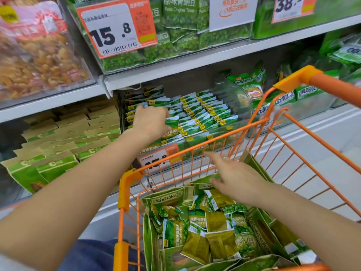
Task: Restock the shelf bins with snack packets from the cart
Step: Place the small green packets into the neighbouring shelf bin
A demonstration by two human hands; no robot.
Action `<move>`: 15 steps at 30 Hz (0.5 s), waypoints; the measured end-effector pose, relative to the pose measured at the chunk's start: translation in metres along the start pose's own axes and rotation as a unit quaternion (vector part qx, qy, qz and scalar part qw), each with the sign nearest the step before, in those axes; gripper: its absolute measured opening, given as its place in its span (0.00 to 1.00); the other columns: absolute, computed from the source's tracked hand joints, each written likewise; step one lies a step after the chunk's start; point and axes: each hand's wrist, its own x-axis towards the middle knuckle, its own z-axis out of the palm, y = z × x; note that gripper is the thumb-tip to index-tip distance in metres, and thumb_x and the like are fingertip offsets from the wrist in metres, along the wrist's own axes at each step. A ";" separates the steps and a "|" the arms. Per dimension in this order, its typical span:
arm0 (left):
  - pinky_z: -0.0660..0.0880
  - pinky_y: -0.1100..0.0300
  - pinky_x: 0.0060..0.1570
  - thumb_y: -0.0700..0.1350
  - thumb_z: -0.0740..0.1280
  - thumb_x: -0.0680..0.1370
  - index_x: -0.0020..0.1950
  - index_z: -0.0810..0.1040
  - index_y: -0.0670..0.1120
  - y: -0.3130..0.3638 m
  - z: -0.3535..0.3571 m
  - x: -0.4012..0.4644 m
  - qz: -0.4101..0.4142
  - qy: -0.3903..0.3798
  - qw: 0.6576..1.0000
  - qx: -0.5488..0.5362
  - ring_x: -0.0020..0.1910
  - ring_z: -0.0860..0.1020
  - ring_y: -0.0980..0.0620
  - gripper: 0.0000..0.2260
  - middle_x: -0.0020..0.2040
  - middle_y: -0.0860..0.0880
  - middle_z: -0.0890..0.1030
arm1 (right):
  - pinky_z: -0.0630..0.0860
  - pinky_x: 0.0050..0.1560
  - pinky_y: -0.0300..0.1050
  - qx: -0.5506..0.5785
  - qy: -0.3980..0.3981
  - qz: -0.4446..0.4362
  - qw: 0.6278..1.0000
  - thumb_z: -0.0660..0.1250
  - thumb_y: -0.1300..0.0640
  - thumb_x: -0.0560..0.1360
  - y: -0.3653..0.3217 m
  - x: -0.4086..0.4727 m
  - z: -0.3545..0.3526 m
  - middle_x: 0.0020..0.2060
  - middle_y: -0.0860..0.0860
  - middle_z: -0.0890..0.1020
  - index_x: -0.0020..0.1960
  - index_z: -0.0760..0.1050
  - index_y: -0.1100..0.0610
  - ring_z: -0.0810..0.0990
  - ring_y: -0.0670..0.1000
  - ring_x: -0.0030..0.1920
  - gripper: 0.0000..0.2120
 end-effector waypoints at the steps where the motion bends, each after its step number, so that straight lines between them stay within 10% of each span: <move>1: 0.60 0.49 0.66 0.57 0.68 0.76 0.65 0.74 0.49 0.000 0.002 0.001 0.001 -0.003 1.000 -0.007 0.59 0.77 0.46 0.20 0.56 0.49 0.82 | 0.77 0.44 0.49 -0.014 -0.031 -0.012 0.999 0.59 0.49 0.80 0.000 0.000 0.002 0.61 0.54 0.76 0.77 0.48 0.49 0.80 0.54 0.48 0.30; 15: 0.63 0.51 0.63 0.53 0.72 0.74 0.39 0.73 0.52 -0.015 0.016 -0.011 -0.041 0.063 0.972 -0.223 0.44 0.78 0.50 0.10 0.36 0.55 0.78 | 0.70 0.44 0.46 -0.112 -0.175 -0.045 0.977 0.58 0.49 0.81 0.005 -0.002 0.017 0.54 0.56 0.79 0.72 0.63 0.54 0.77 0.57 0.55 0.21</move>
